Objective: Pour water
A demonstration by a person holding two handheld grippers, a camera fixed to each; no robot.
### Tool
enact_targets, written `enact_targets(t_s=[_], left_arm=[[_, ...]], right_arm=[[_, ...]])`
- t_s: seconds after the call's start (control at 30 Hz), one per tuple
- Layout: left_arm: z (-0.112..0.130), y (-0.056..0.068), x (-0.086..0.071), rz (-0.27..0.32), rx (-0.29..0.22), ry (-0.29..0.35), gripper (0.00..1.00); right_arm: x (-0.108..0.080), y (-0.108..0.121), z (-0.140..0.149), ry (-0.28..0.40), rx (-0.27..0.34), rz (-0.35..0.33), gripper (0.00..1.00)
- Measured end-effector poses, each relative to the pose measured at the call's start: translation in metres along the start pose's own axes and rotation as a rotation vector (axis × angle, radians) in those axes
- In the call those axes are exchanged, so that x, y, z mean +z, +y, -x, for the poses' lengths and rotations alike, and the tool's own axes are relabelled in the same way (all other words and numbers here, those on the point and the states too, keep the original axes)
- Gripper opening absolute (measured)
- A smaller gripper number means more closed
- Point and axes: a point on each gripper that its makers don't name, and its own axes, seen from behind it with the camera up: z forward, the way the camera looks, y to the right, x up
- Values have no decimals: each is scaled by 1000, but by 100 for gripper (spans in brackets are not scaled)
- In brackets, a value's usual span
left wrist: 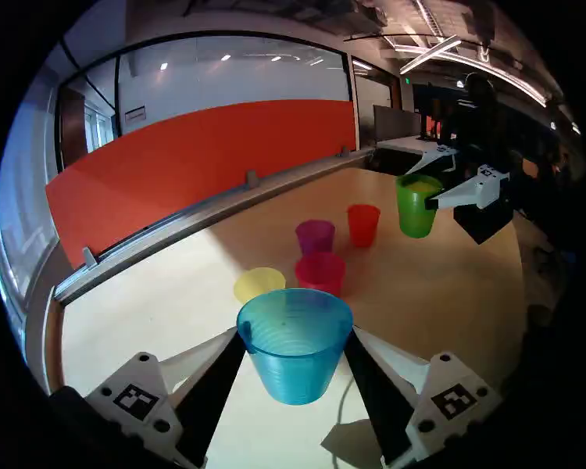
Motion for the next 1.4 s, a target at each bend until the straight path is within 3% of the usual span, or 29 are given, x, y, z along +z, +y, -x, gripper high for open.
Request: enact_targets(t_s=[0.77,1.4], left_arm=[[63,-6,45,61,29,-218,85],[76,-7,60,81,12,-233,85]], right_arm=[[27,14,52,-148,-5,-13,92],[37,15,66,-178,4,-18,92]])
